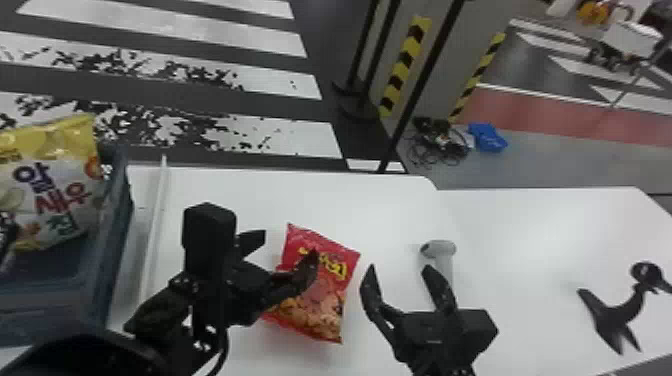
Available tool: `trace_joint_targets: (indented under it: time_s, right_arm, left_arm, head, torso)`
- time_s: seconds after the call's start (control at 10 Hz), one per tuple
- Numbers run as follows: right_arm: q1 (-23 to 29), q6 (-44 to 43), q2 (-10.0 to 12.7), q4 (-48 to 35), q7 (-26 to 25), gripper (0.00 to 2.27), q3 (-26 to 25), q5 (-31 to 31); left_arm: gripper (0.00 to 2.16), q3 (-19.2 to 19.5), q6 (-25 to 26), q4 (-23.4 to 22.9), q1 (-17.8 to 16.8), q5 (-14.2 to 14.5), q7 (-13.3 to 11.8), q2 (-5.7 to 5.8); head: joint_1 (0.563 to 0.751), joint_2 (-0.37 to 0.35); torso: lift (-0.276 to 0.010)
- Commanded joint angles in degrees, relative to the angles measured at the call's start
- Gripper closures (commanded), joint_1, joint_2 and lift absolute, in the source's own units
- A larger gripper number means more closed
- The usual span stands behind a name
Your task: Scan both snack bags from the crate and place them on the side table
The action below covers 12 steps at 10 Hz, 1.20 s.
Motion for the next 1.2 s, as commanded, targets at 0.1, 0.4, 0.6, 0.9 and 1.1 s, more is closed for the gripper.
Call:
trace_joint_targets:
  time_s: [0.1, 0.4, 0.6, 0.9, 1.1]
  right_arm:
    - [-0.34, 0.17, -0.03, 0.32, 0.03, 0.08, 0.27, -0.11]
    - [-0.69, 1.58, -0.12, 0.23, 0.91, 0.08, 0.27, -1.61]
    - [-1.48, 5.80, -0.30, -0.39, 0.91, 0.06, 0.45, -1.96]
    - [-3.51, 17.75, -0.12, -3.02, 1.35, 0.08, 0.27, -4.51]
    - [-3.95, 23.90, 0.05, -4.08, 1.79, 0.09, -0.69, -6.62]
  left_arm:
    - [0.03, -1.17, -9.81, -6.02, 4.01, -13.78, -0.15, -0.15]
    - [0.06, 6.22, -20.89, -11.47, 9.72, -16.24, 0.64, -0.15]
    - [0.07, 13.42, -30.73, -12.26, 13.76, -15.01, 1.78, -0.15]
    - [0.07, 23.00, -36.36, -14.11, 20.18, -8.77, 1.25, 1.14]
    - [0.07, 25.03, -37.59, -14.11, 23.17, -7.19, 0.46, 1.49]
  head:
    - [0.695, -0.350]
    - [0.695, -0.350]
    - [0.695, -0.350]
    - [0.695, -0.232]
    - [0.695, -0.170]
  torso:
    - [-0.095]
    - [-0.095]
    - [-0.095]
    - [-0.095]
    - [-0.095]
